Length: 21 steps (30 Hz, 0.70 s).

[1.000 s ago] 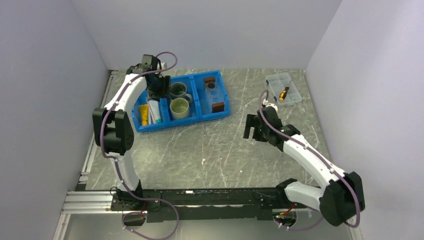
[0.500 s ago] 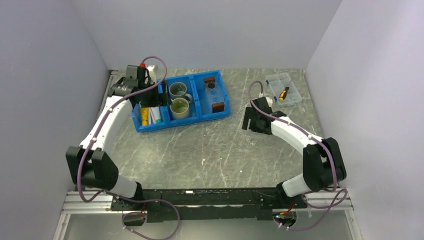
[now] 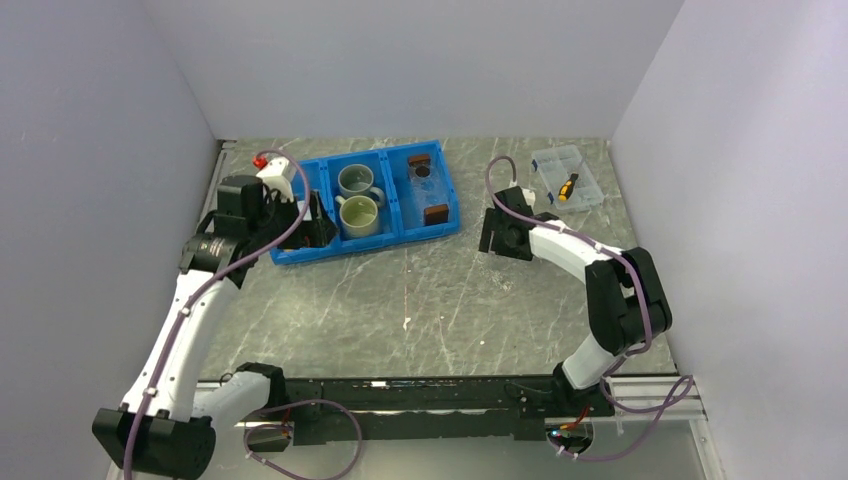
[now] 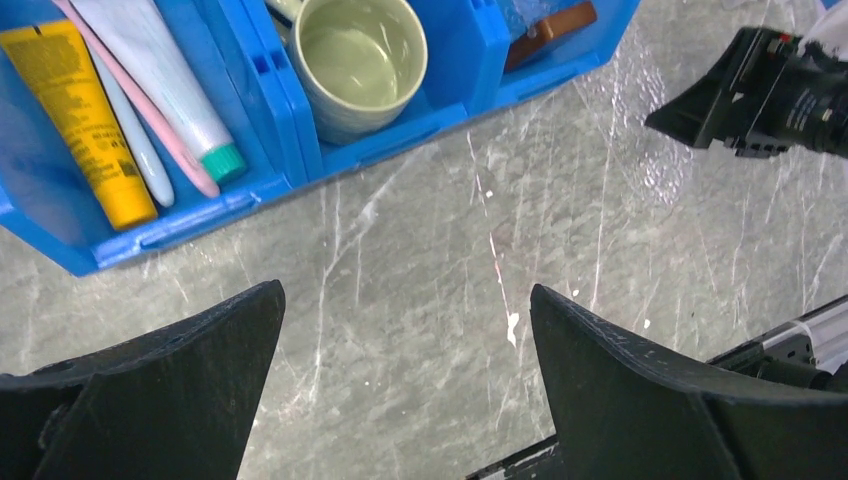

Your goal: Prepare toiletry sets of a toothbrush and toothpaste on the tray

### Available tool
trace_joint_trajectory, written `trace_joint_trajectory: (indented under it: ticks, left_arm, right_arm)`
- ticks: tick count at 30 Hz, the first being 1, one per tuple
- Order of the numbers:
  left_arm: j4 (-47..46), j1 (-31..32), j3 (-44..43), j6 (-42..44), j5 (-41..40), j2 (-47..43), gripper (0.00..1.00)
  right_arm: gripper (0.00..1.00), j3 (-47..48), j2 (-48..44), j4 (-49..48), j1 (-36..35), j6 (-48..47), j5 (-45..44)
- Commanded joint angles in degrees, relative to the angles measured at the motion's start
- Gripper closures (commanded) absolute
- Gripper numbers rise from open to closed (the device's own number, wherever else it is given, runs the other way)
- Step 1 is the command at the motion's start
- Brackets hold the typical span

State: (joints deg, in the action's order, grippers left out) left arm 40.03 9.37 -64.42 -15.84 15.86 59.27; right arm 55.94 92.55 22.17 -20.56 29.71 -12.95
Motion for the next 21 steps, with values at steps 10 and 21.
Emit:
trace_joint_trajectory:
  ticks: [10, 21]
  left_arm:
    - [-5.5, 0.2, 9.5, -0.1, 6.6, -8.0, 0.01]
    - [-6.6, 0.2, 13.3, 0.8, 7.0, -10.5, 0.01]
  right_arm:
    - [0.26, 1.4, 3.5, -3.8, 0.2, 0.4, -0.4]
    - [0.27, -1.3, 5.4, -4.4, 0.1, 0.0, 0.3]
